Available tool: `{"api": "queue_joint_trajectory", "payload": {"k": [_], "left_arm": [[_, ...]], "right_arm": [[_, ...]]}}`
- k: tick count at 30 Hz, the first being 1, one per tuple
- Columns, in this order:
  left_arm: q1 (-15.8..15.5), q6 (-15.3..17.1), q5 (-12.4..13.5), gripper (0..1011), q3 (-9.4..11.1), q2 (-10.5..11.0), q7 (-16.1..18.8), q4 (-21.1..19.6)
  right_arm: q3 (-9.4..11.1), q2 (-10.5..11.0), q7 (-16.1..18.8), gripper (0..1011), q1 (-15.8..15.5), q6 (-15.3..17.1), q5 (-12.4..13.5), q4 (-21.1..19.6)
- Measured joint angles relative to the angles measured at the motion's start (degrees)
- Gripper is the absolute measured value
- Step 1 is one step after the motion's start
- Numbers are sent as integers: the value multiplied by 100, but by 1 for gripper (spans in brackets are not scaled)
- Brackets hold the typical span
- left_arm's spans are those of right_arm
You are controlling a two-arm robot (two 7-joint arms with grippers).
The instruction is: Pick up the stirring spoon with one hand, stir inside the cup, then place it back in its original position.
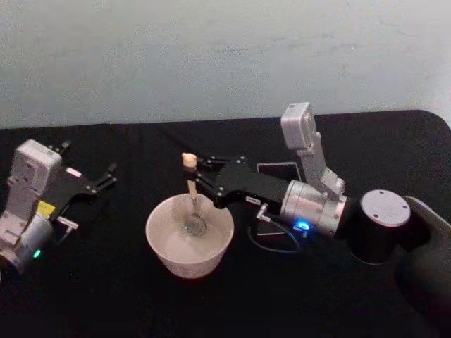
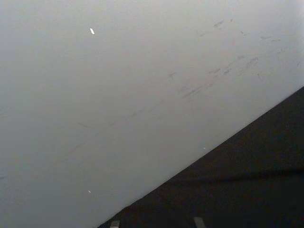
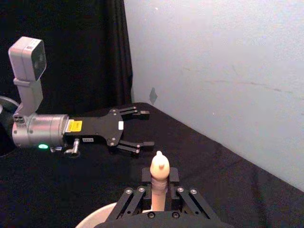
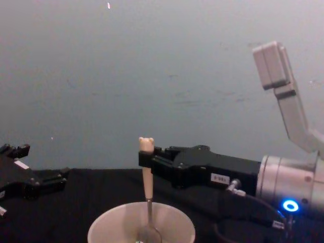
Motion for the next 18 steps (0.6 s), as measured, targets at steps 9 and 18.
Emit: {"api": "queue_joint_trajectory", "payload": {"k": [9, 18], "left_arm": [[0, 0, 0, 1001, 0, 0, 0, 0], [0, 0, 0, 1001, 0, 0, 0, 0]], "right_arm": [[40, 327, 119, 205, -265, 180, 28, -507], [-19, 524, 295, 205, -456, 277, 162, -877]]}}
